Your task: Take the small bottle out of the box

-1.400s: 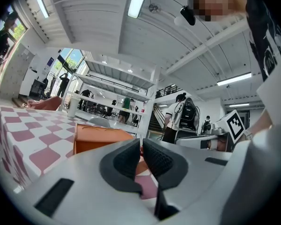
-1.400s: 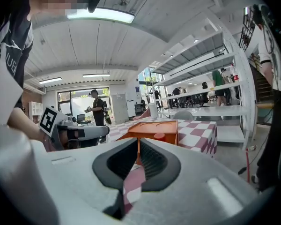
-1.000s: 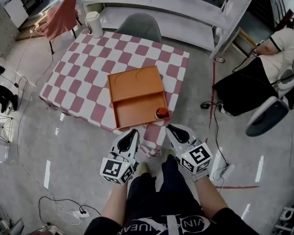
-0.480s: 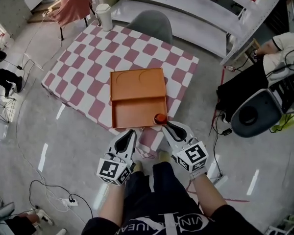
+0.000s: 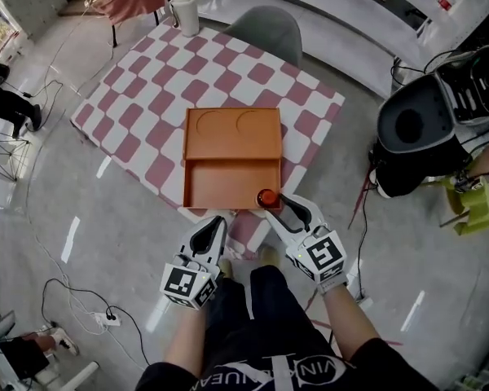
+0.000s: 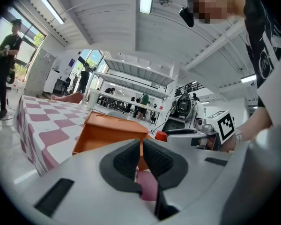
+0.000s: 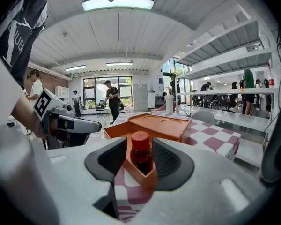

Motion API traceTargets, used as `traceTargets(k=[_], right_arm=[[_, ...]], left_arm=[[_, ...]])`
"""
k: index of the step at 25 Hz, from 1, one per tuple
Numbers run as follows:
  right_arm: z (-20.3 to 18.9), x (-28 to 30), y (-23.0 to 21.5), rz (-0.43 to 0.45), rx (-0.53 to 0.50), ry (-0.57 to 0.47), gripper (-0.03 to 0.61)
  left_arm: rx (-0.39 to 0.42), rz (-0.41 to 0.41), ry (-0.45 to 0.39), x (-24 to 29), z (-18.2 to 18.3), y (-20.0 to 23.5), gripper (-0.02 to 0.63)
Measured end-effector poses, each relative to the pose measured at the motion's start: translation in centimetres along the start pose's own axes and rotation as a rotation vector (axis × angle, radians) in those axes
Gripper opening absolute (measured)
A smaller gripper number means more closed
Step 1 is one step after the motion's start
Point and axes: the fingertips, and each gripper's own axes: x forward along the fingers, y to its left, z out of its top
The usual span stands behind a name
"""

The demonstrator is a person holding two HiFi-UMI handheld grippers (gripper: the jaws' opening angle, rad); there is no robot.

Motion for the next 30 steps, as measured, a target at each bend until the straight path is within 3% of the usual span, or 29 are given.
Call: traceTargets(k=[13,19,30], right_arm=[[-0.2,2.0,-0.2,0.079,-0.083,0.009,0.163],[0.0,2.4,0.3,0.108,-0.064,-0.005,0.163],[0.3,2.5,-0.1,0.104,-0.093,-0.01,0.144]], left_arm=[[-0.035,0.054,-0.003,-0.5,-1.2,0.8,0.025],[-0.05,0.065,0.001,-0.5,-1.3,0.9,0.025],[-0.071,0.065,-0.006,-0.2,-1.5,1.0,0.025]])
